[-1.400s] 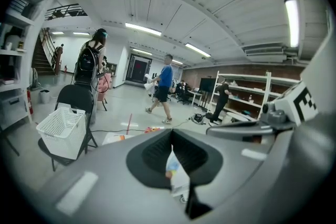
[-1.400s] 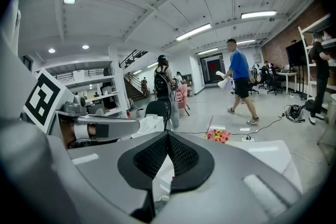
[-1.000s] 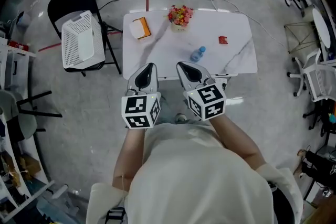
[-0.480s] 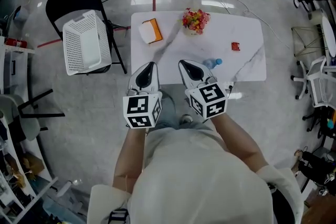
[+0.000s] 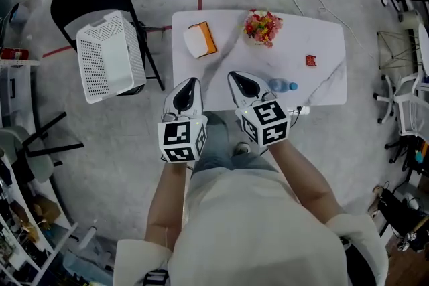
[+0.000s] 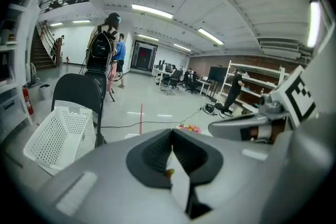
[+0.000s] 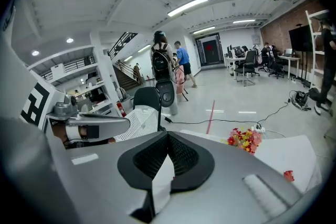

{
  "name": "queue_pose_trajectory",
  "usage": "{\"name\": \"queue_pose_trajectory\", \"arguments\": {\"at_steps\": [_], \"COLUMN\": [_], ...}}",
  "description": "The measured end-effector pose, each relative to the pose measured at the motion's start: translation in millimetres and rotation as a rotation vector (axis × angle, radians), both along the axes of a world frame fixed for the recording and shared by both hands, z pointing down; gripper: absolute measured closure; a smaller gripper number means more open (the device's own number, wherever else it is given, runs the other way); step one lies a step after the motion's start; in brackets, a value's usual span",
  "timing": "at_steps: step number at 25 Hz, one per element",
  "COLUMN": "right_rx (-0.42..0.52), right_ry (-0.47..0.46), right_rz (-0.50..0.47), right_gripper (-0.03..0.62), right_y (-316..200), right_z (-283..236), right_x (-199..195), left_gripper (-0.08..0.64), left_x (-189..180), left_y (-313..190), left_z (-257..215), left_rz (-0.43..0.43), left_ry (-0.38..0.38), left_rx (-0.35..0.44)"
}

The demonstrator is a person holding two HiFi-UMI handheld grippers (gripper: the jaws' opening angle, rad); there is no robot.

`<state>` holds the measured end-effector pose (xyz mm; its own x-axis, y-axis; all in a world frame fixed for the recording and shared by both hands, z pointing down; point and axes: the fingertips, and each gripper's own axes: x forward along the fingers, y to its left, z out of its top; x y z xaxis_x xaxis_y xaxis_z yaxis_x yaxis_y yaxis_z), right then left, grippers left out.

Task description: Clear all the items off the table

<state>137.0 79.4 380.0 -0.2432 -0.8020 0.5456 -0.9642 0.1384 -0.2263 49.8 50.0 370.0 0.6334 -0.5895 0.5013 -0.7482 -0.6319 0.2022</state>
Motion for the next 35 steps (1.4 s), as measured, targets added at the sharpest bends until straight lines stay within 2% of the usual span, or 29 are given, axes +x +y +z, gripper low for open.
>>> {"name": "queue_pose_trajectory", "arguments": {"at_steps": [9,13,22,35], "right_rx": [-0.074,-0.108,-0.198,-0.342], "right_ry": [0.009,0.006,0.032,0.065], "right_rz": [0.000,-0.002,0.019,0.089], "right_gripper": [0.595,0.572,0.469,0.356], "right_y": [-51,-74,-121,-164], "right_z": [40,59,118,218], "right_x": [-11,-16,-17,-7], "left_gripper": [0.549,0.549,0.549,0.549], "left_x": [-10,-13,-23,-26], "left_y": [-50,-69,-106,-143], "left_z": [33,50,96,171], "left_rz": [0.007,0.012,0.025,0.038], "left_ry": [-0.028,-0.040,-0.065,-0.087], "left_rx": [-0.030,-0.052,-0.100,-0.183]}}
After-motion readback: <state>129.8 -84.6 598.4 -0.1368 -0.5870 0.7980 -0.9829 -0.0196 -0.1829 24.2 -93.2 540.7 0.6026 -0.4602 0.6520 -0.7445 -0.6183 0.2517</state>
